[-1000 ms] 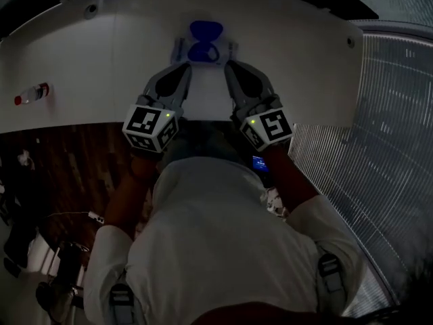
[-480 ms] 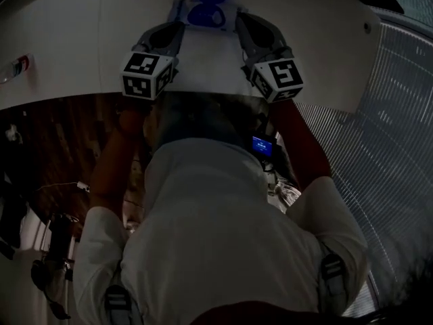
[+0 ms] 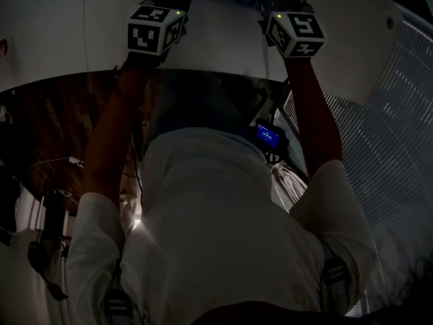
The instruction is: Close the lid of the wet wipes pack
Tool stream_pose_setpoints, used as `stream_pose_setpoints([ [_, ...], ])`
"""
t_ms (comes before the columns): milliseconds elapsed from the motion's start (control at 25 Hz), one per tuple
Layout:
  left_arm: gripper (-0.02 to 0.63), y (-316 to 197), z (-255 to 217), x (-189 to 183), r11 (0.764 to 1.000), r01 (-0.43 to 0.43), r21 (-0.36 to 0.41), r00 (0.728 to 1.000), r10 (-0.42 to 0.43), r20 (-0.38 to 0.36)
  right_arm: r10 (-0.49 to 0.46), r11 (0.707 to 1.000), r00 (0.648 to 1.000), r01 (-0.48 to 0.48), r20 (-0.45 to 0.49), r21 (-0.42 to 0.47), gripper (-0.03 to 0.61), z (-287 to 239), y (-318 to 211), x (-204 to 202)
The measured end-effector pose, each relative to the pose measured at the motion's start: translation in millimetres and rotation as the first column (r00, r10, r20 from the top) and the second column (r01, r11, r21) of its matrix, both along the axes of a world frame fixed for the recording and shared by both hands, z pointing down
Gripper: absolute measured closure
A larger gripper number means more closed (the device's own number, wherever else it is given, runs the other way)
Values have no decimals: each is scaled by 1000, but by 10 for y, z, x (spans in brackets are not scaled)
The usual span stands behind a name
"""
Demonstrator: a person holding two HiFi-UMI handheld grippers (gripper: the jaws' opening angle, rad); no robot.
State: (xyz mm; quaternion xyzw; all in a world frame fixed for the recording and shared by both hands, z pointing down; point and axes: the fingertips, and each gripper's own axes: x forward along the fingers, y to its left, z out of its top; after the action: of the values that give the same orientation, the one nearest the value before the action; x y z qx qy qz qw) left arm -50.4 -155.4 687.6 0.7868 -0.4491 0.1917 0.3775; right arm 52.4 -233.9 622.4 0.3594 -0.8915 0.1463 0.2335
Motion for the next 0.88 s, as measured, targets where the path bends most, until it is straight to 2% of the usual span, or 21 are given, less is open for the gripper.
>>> stream_pose_setpoints([
  [320, 612, 27, 205, 86, 999, -13, -52, 1000, 13, 14, 23, 999, 997, -27, -76, -48, 578, 494, -394, 154],
  [600, 611, 81, 322, 75, 998, -30, -63, 998, 32, 46, -28, 992, 992, 12, -122, -127, 578, 820, -565, 91],
  [760, 611, 76, 336, 97, 997, -43, -68, 997, 47, 62, -68, 989, 992, 53, -103, -141, 578, 856, -629, 47],
  [880, 611, 73, 336, 102, 996, -50, -70, 996, 55, 74, -106, 983, 994, 100, -33, -154, 578, 781, -631, -38],
])
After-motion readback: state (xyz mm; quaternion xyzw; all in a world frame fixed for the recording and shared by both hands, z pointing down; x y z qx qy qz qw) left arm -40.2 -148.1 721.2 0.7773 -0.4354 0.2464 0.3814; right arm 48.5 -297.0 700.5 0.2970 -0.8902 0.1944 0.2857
